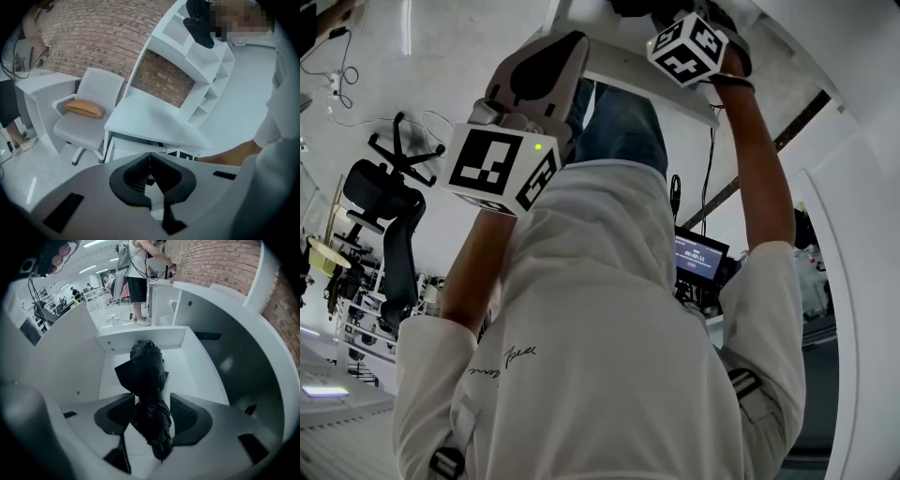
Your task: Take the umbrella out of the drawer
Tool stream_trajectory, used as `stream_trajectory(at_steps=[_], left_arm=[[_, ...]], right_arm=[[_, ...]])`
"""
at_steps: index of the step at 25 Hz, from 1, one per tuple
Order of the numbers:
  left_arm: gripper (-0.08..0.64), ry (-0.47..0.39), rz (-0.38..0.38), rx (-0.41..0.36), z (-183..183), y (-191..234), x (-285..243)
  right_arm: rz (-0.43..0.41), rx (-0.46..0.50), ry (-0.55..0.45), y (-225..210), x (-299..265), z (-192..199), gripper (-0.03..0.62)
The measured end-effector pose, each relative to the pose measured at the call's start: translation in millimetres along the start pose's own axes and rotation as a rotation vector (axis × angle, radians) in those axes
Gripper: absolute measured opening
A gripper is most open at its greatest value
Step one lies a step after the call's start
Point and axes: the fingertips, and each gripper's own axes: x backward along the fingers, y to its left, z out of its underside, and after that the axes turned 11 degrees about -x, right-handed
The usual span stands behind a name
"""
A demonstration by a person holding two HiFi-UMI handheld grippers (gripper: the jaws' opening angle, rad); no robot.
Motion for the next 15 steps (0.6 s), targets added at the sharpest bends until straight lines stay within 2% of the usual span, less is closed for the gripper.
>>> stream_trajectory(at_steps=[9, 15], left_arm=[[0.017, 0.007, -0.014, 0.023, 2.4, 9.8, 1.6], [0.017, 0.012, -0.024, 0.039, 6.8, 10.1, -0.3]], right_arm=[[-0.027, 0.085, 0.062, 8.9, -24.5, -0.6, 0.241], [-0.041, 0.102, 0.108, 11.2, -33.5, 8.8, 0.255]])
